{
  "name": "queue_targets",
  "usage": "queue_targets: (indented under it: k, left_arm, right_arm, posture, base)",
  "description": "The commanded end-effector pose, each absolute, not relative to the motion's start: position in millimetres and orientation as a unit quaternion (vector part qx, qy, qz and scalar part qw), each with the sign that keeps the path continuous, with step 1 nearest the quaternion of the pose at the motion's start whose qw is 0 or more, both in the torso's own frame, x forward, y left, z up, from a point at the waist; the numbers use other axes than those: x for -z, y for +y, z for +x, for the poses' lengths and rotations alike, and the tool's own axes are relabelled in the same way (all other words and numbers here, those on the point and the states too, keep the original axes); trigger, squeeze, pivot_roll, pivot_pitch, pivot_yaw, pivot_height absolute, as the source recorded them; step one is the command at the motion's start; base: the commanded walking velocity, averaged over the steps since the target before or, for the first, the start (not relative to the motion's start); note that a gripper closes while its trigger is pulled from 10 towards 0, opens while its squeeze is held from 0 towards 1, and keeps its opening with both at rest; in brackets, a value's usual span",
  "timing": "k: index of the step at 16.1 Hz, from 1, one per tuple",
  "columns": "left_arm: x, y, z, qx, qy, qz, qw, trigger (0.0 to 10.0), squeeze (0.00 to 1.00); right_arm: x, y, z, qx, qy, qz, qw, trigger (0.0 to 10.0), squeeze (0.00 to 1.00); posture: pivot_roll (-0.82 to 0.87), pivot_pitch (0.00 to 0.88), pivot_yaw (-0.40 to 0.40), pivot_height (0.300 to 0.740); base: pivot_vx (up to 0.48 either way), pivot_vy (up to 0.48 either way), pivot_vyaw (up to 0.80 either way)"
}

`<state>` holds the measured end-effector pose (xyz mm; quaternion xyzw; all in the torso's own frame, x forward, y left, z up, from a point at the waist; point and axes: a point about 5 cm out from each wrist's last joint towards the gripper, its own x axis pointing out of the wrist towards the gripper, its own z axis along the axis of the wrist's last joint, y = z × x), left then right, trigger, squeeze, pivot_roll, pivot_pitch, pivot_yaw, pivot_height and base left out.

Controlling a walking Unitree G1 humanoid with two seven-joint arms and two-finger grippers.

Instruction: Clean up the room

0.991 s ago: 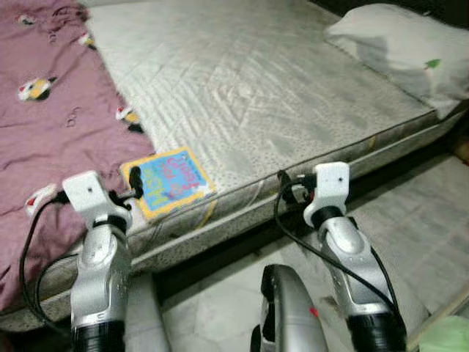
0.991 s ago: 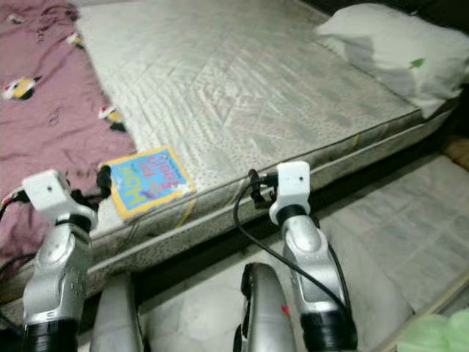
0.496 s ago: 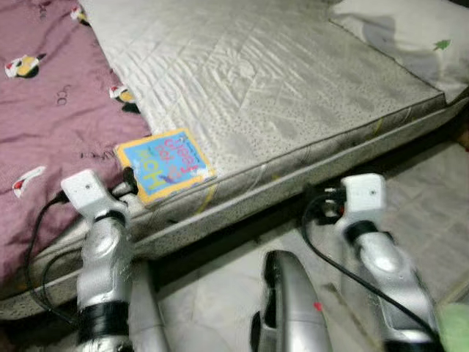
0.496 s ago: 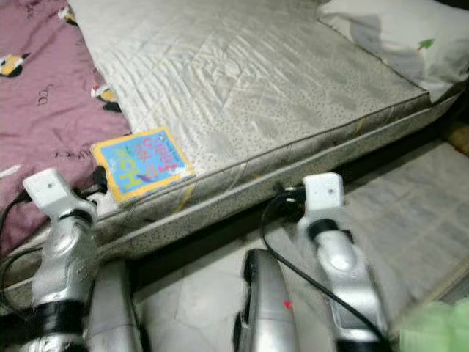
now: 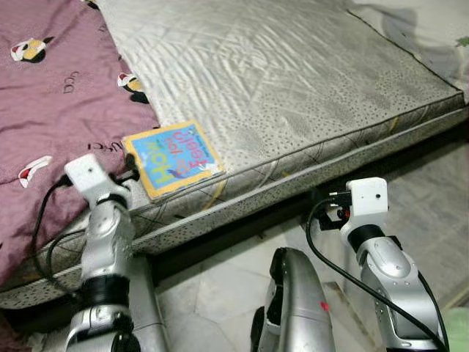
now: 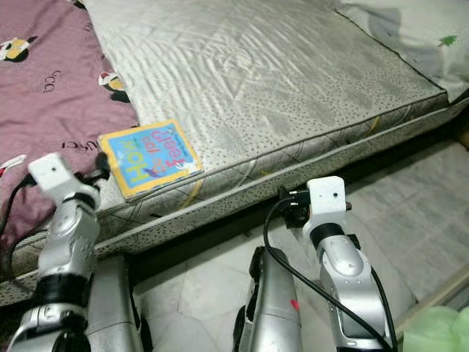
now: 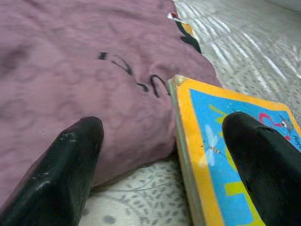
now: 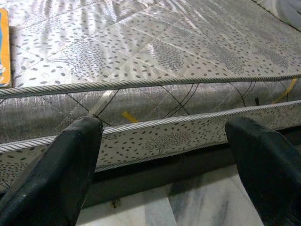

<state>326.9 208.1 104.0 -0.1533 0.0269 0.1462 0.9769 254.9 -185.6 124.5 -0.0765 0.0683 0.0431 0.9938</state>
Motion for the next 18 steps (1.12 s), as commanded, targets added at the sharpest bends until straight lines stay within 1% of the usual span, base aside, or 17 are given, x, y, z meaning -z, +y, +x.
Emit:
queue_targets:
  k: [1, 4, 9, 11, 13, 15, 18]
  left_arm:
    - [-100, 207, 327, -0.140, 0.035, -0.149, 0.978, 10.0, 0.00]
    - [-92, 195, 331, -0.121, 0.054, -0.156, 0.979, 10.0, 0.00]
    - [-87, 178, 327, -0.102, 0.067, -0.165, 0.979, 10.0, 0.00]
    - [-80, 171, 321, -0.091, 0.092, -0.175, 0.976, 10.0, 0.00]
    - [-66, 173, 316, -0.103, 0.124, -0.202, 0.966, 10.0, 0.00]
    - [-63, 178, 317, -0.106, 0.126, -0.203, 0.965, 10.0, 0.00]
    - [-65, 191, 327, -0.109, 0.125, -0.209, 0.964, 10.0, 0.00]
  right_arm:
    - [-131, -186, 254, -0.046, 0.061, -0.081, 0.994, 10.0, 0.00]
    - [-132, -185, 257, -0.044, 0.058, -0.081, 0.994, 10.0, 0.00]
    - [-133, -182, 262, -0.048, 0.053, -0.078, 0.994, 10.0, 0.00]
    - [-133, -180, 265, -0.050, 0.050, -0.077, 0.995, 10.0, 0.00]
    - [-133, -178, 267, -0.051, 0.048, -0.075, 0.995, 10.0, 0.00]
    - [-134, -182, 267, -0.044, 0.047, -0.079, 0.995, 10.0, 0.00]
    - [-138, -187, 265, -0.041, 0.044, -0.081, 0.995, 10.0, 0.00]
  posture:
    - [-0.11, 0.166, -0.100, 0.494]
    - [-0.11, 0.155, -0.093, 0.494]
    - [-0.10, 0.137, -0.092, 0.494]
    - [-0.09, 0.133, -0.093, 0.494]
    - [-0.10, 0.132, -0.090, 0.494]
    - [-0.11, 0.133, -0.084, 0.494]
    - [-0.13, 0.132, -0.088, 0.494]
  base:
    - [0.000, 0.000, 0.00]
    - [0.000, 0.000, 0.00]
    - [0.000, 0.000, 0.00]
    - [0.000, 0.000, 0.00]
    - [0.000, 0.000, 0.00]
    - [0.000, 0.000, 0.00]
    - [0.000, 0.000, 0.00]
